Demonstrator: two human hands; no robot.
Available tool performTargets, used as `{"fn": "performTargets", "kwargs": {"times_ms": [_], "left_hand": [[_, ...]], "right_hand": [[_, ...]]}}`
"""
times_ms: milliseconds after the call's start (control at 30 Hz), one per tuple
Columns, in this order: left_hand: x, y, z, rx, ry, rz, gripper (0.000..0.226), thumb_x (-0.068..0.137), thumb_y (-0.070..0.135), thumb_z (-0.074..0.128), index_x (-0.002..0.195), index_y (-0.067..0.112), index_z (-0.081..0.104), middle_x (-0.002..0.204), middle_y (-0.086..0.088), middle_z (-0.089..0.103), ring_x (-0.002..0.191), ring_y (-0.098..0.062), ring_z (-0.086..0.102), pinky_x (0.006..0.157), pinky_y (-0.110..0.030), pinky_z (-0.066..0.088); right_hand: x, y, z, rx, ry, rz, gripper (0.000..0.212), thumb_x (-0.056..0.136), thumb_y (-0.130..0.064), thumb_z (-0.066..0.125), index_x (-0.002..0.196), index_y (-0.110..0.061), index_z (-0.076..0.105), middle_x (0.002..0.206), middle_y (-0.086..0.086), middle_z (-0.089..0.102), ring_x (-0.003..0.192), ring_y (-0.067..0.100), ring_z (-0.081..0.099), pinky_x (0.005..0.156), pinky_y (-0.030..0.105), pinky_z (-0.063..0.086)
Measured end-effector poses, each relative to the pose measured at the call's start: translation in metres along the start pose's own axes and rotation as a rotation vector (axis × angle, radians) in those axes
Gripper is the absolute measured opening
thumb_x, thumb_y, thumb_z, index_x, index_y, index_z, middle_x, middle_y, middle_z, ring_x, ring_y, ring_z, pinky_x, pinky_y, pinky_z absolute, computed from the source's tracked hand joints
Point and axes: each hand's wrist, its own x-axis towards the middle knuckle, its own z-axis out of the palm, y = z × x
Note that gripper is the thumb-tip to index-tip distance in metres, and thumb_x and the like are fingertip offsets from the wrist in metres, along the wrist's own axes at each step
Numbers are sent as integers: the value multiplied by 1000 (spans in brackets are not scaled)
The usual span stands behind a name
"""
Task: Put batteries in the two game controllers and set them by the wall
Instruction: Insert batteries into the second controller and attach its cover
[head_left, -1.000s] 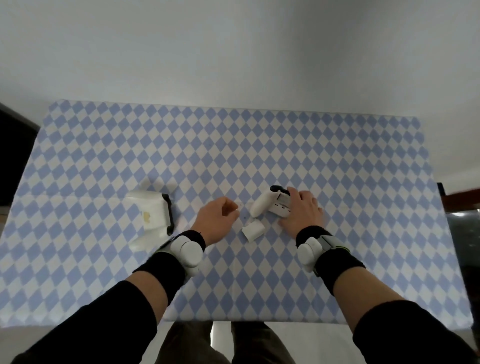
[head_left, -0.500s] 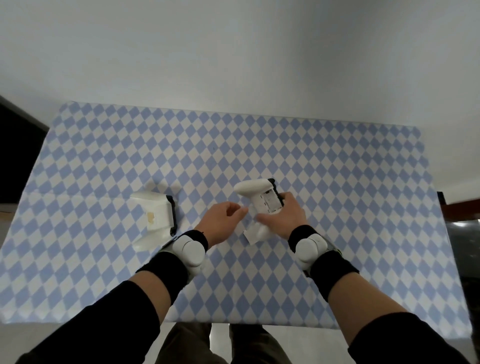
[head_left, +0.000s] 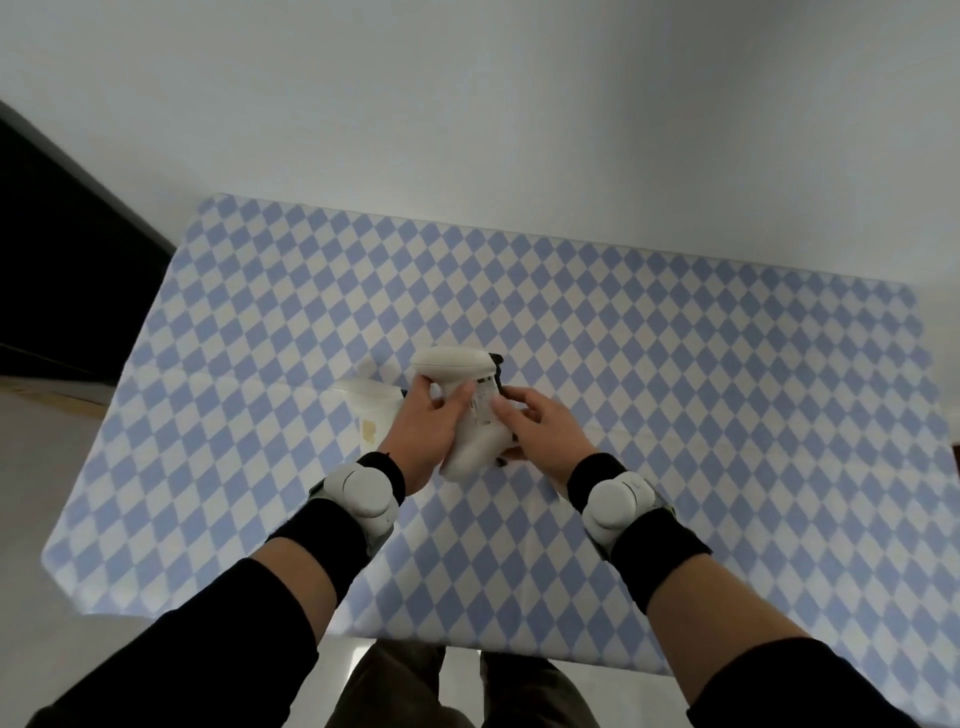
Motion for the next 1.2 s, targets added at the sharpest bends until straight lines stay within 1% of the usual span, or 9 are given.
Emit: {"fn": "performTargets", "kwargs": {"times_ms": [100, 167, 233, 400, 567, 667, 800, 967, 1200], "left_hand": [[3, -2, -13, -54, 31, -13, 41, 106, 30, 61, 144, 26, 47, 130, -3, 71, 112, -26, 75, 92, -48, 63], [6, -3, -22, -55, 58, -18, 39, 106, 31, 61, 143, 26, 48, 134, -5, 69, 113, -26, 74, 93, -48, 63], [8, -4, -27, -49, 66, -25, 33, 106, 32, 61, 137, 31, 50, 136, -6, 68, 116, -27, 72, 98, -53, 61], [10, -6, -44, -50, 51, -36, 30, 106, 33, 60, 134, 39, 49, 135, -2, 70, 120, -28, 71, 102, -58, 58], [12, -8, -53, -89, 20, -45, 33, 108, 31, 58, 139, 36, 47, 136, -4, 69, 121, -30, 70, 100, -58, 59], [10, -8, -55, -89, 10, -54, 31, 108, 30, 57, 137, 38, 47, 139, -4, 67, 124, -29, 69, 102, -56, 58], [8, -10, -54, -85, -1, -60, 41, 109, 32, 55, 148, 32, 42, 143, -4, 65, 127, -28, 67, 105, -57, 56], [1, -4, -47, -83, -26, -43, 42, 110, 30, 52, 149, 28, 39, 142, -4, 65, 124, -28, 69, 103, -56, 58], [-7, 1, -40, 18, -64, -15, 30, 109, 29, 55, 136, 28, 44, 134, -9, 68, 117, -28, 73, 98, -56, 61]], "right_hand": [[12, 9, 3, -81, 176, 4, 26, 99, -38, 56, 106, -18, 71, 96, 14, 76, 77, 21, 72, 77, 37, 62], [22, 18, 5, -374, 251, 6, 21, 96, -40, 56, 102, -24, 68, 93, 3, 75, 80, 19, 70, 76, 36, 60], [23, 26, 5, -625, 228, 46, 23, 96, -40, 57, 111, -24, 64, 99, 0, 72, 86, 20, 66, 69, 26, 51], [27, 44, 21, -821, 204, 36, 35, 94, -35, 61, 123, -19, 54, 107, 8, 70, 98, 29, 66, 84, 37, 55], [32, 47, 30, -946, 166, -98, 33, 95, -19, 53, 129, -19, 54, 109, 6, 70, 98, 29, 65, 77, 30, 46], [32, 44, 31, -897, 179, -84, 20, 94, -19, 53, 115, -18, 55, 91, 4, 67, 83, 25, 63, 68, 30, 46], [27, 31, 30, -657, 225, -108, 18, 96, -21, 57, 114, -21, 54, 70, 1, 60, 60, 16, 55, 54, 22, 42], [10, -4, 30, -452, 276, -229, 19, 94, -23, 63, 111, -24, 54, 84, 0, 69, 78, 15, 67, 65, 24, 53], [-6, -23, 38, -417, 234, -381, 18, 93, -26, 68, 106, -28, 56, 80, -7, 71, 73, 5, 68, 65, 21, 57]]}}
